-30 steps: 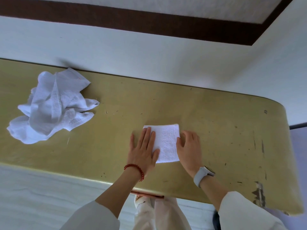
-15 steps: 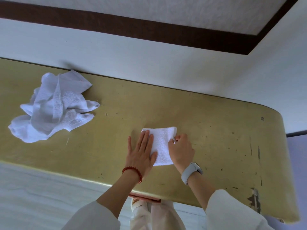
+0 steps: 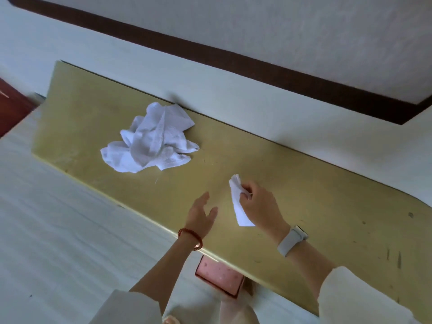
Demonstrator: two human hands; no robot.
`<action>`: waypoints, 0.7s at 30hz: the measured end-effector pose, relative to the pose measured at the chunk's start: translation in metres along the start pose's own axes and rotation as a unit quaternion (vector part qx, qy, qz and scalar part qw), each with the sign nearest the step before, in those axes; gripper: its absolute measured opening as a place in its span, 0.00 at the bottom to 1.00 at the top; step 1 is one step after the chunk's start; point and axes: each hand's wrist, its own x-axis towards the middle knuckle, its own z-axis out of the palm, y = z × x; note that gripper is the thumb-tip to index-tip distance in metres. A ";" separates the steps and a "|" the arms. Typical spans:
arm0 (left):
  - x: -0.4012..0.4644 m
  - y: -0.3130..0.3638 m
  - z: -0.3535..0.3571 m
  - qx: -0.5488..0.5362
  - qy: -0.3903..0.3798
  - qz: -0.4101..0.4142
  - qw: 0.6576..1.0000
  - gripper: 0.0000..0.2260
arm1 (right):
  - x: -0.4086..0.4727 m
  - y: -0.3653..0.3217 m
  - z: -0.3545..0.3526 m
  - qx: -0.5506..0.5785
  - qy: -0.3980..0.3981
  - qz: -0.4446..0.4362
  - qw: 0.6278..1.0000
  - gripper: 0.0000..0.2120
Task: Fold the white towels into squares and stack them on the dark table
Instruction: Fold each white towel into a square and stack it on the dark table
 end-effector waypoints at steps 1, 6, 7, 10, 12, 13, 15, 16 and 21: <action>-0.004 -0.001 -0.017 -0.074 -0.025 -0.052 0.996 0.24 | -0.004 -0.016 0.005 -0.011 -0.026 -0.026 0.999 0.07; -0.054 -0.031 -0.133 -0.375 -0.136 -0.165 0.902 0.15 | -0.039 -0.104 0.041 0.066 -0.093 -0.099 0.989 0.06; -0.068 -0.044 -0.158 -0.398 -0.142 -0.156 0.893 0.13 | -0.049 -0.119 0.053 0.083 -0.095 -0.096 0.987 0.06; -0.116 -0.089 -0.227 -0.422 -0.088 -0.137 0.892 0.08 | -0.085 -0.160 0.107 0.110 -0.093 -0.083 0.986 0.06; -0.153 -0.125 -0.271 -0.394 -0.004 -0.136 0.909 0.03 | -0.115 -0.187 0.158 0.095 -0.104 -0.088 0.986 0.07; -0.171 -0.144 -0.293 -0.367 0.044 -0.124 0.921 0.04 | -0.130 -0.202 0.185 0.084 -0.115 -0.096 0.985 0.06; -0.210 -0.183 -0.340 -0.286 0.151 -0.097 0.941 0.06 | -0.162 -0.236 0.245 0.067 -0.133 -0.121 0.981 0.07; -0.230 -0.203 -0.365 -0.246 0.205 -0.089 0.943 0.06 | -0.178 -0.255 0.276 0.063 -0.140 -0.138 0.979 0.07; -0.327 -0.289 -0.469 -0.117 0.439 -0.114 0.884 0.03 | -0.262 -0.353 0.419 0.041 -0.184 -0.238 0.953 0.05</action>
